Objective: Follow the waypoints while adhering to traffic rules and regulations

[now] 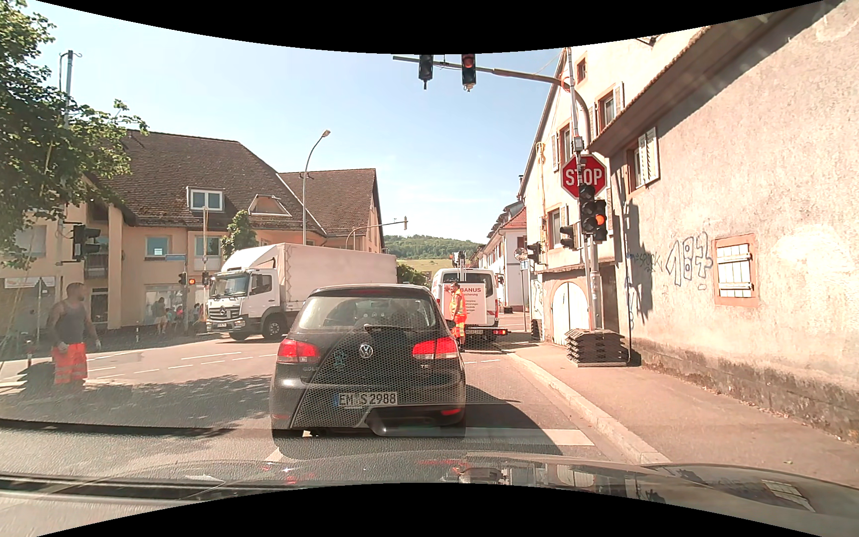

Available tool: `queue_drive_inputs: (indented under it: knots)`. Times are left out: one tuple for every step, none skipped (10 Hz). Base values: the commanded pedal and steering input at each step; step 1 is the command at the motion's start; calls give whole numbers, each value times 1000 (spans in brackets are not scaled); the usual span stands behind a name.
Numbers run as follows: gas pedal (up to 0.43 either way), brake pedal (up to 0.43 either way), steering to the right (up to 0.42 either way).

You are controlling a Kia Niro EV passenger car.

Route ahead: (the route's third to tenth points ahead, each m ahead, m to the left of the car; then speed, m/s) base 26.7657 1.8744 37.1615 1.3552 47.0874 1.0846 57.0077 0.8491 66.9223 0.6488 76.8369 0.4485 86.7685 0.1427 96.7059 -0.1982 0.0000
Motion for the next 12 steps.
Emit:
queue_drive_inputs:
  knots:
    - [0, 250, -5]
    - [0, 250, -6]
    - [0, 244, -6]
    - [0, 250, -6]
    - [0, 250, -7]
    - [0, 250, -7]
    - [0, 250, -7]
    - [0, 250, -7]
    - [0, 250, -7]
    - [0, 250, -7]
    - [0, 250, -7]
    - [0, 250, -7]
